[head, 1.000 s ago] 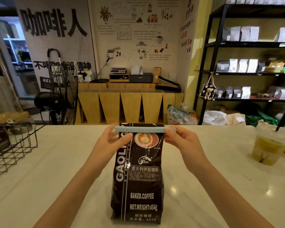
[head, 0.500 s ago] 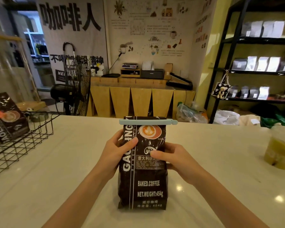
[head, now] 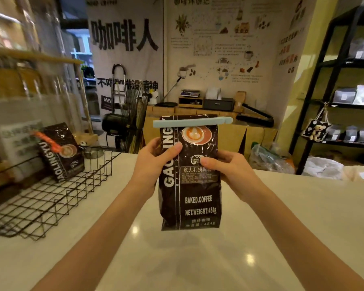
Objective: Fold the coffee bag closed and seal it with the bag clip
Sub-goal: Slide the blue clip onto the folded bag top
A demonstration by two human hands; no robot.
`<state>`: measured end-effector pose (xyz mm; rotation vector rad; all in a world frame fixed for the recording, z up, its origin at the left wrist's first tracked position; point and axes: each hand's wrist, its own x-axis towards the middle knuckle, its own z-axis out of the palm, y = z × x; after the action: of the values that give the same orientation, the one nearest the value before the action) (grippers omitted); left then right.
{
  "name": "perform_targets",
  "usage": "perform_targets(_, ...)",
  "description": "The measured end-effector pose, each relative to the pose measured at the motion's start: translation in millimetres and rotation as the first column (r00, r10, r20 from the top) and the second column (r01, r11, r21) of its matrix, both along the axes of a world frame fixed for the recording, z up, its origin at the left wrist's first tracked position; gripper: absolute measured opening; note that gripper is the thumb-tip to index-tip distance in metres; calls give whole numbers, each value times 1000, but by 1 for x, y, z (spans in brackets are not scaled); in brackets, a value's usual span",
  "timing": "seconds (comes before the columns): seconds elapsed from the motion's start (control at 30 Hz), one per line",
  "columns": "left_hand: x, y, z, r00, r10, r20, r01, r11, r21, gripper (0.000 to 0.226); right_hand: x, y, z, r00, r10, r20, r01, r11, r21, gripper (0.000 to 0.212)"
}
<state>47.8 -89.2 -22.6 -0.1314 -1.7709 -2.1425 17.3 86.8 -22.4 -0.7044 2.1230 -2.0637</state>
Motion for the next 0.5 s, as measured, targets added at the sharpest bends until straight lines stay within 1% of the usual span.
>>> perform_targets(0.07, 0, -28, 9, 999, 41, -8, -41, 999, -14, 60, -5, -30, 7, 1000, 19, -5, -19, 999, -30, 41)
perform_targets(0.1, 0, -43, 12, 998, 61, -12, -61, 998, -21, 64, -8, -46, 10, 999, 30, -10, -30, 999, -40, 41)
perform_targets(0.13, 1, -59, 16, 997, 79, -20, -80, 996, -27, 61, -10, -63, 12, 999, 43, -18, -44, 998, -50, 40)
perform_targets(0.23, 6, -108, 24, 991, 130, -42, -132, 991, -37, 33, -16, -115, 17, 995, 93, -45, -96, 993, -72, 26)
perform_targets(0.27, 9, -125, 26, 987, 151, -47, -153, 987, -45, 32, -18, -133, 17, 992, 113, -53, -117, 991, -70, 23)
perform_targets(0.3, 13, -142, 28, 983, 175, -52, -178, 982, -56, 35, -19, -151, 18, 989, 137, -59, -141, 988, -66, 24)
perform_targets(0.4, 26, -189, 31, 965, 259, -51, -262, 963, -70, 62, -22, -205, 20, 975, 211, -75, -216, 974, -62, 29)
perform_targets(0.43, 30, -204, 31, 958, 283, -55, -287, 955, -71, 63, -22, -222, 20, 969, 232, -84, -237, 970, -57, 28)
perform_targets(0.5, 37, -234, 30, 944, 326, -48, -329, 941, -77, 55, -22, -257, 18, 957, 270, -109, -276, 960, -45, 24)
